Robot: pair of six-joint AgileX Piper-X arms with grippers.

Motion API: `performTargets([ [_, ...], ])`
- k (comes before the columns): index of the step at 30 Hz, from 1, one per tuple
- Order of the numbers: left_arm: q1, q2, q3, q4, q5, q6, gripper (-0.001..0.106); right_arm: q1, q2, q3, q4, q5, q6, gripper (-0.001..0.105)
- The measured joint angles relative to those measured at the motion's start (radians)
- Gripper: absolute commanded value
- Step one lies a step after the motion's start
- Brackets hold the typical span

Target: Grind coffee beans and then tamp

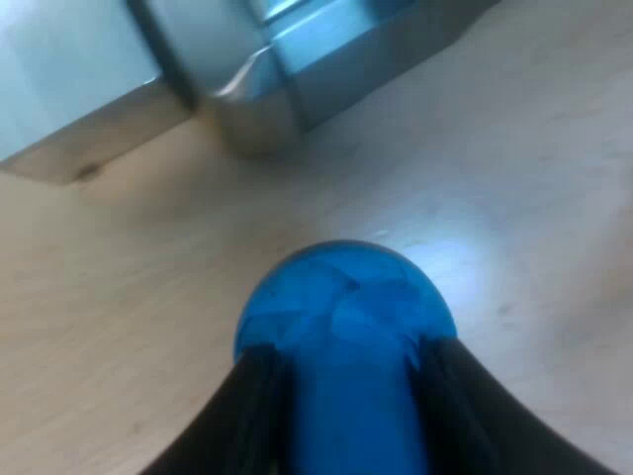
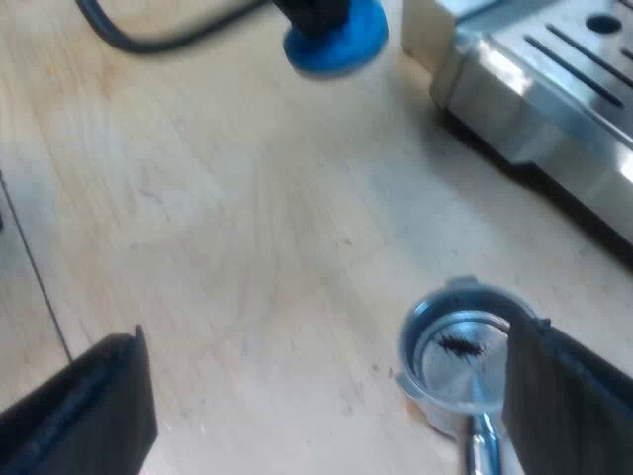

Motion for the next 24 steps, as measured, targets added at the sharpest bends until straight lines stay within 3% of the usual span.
performTargets([
  [2,-0.01,-0.03,0.0,0.007,0.041,0.0,0.0,0.0,-0.025,0.002,0.048,0.005,0.001,0.074],
  [5,-0.043,-0.047,0.0,0.022,0.048,0.0,0.0,0.0,-0.07,0.03,0.085,0.01,0.001,0.074],
  [6,-0.116,-0.068,0.0,0.038,0.045,0.0,0.0,0.0,-0.095,0.057,0.099,0.032,0.005,0.074],
  [9,-0.198,-0.069,0.0,0.043,0.053,-0.018,0.0,0.0,-0.128,0.111,0.103,0.106,0.017,0.074],
  [14,-0.27,-0.069,-0.014,0.044,0.052,-0.044,0.0,0.0,-0.133,0.159,0.1,0.151,0.019,0.074],
  [18,-0.318,-0.069,-0.038,0.033,0.054,-0.053,0.0,0.0,-0.133,0.181,0.074,0.157,0.019,0.074],
  [21,-0.345,-0.069,-0.058,0.023,0.053,-0.056,0.0,0.0,-0.133,0.254,-0.038,0.16,0.019,0.074],
  [24,-0.407,-0.066,-0.117,0.006,0.073,-0.079,0.0,0.0,-0.136,0.287,-0.1,0.16,0.019,0.074],
])
